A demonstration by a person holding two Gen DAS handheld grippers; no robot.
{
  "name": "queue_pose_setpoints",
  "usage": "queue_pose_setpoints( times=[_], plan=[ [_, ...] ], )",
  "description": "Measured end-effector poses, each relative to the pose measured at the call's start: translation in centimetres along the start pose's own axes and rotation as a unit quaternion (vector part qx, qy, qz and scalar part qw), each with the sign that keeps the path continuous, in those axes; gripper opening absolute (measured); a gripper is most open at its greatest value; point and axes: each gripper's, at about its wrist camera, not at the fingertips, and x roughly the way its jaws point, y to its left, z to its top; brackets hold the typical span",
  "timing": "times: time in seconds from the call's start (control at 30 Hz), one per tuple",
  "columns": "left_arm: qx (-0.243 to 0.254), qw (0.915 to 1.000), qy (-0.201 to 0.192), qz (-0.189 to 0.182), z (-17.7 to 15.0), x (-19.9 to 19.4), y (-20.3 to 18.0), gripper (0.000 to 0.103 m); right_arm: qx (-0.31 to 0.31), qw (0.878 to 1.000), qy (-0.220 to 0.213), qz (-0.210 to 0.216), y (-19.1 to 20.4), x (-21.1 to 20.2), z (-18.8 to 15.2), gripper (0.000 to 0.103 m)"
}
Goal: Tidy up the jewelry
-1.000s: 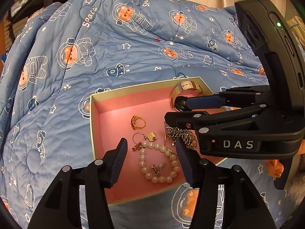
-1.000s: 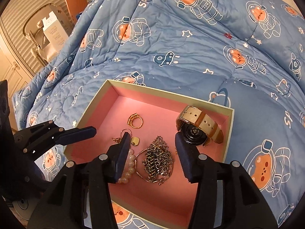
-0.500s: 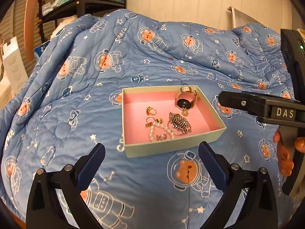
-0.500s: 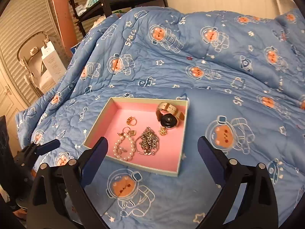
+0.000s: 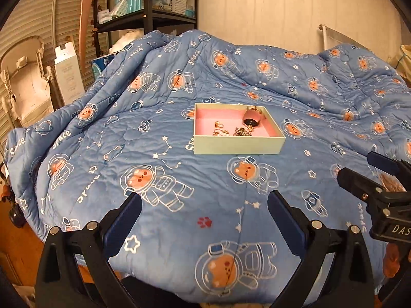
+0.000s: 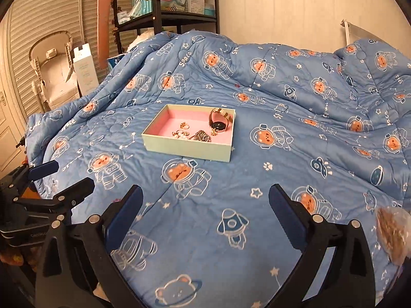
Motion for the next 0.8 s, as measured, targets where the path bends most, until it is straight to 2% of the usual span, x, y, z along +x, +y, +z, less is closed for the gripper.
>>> queue_pose_setpoints(
  times=[0.17,0.3,0.4,0.5,0.67,0.8],
  plan=[
    [0.000,0.9998,-0.022,0.004,-2.2,-5.1,-0.6,0.096,0.007,1.000,-0.009,-0.019,0.6,-5.1,-2.2,0.097],
    [-0.006,0.9999,-0.011,0.001,-3.8,-8.2,-1.4,0.096,0.002,1.000,-0.011,-0.016,0.8,-8.6,-3.6,0.097],
    [-0.001,0.9997,-0.021,0.012,-4.5,-10.3,-2.1,0.096,-0.001,1.000,-0.012,-0.024,0.9,-10.9,-4.4,0.097],
    [-0.012,0.9993,-0.025,0.024,-4.5,-11.7,-2.2,0.096,0.007,1.000,-0.011,-0.012,0.9,-12.8,-5.3,0.097],
    [-0.029,0.9987,-0.026,0.034,-5.3,-13.2,-2.2,0.096,0.014,1.000,-0.022,-0.017,1.1,-14.7,-6.2,0.097],
    [-0.023,0.9987,-0.032,0.034,-5.9,-14.1,-2.8,0.096,0.004,0.999,-0.034,-0.024,1.6,-15.7,-6.4,0.097]
  ],
)
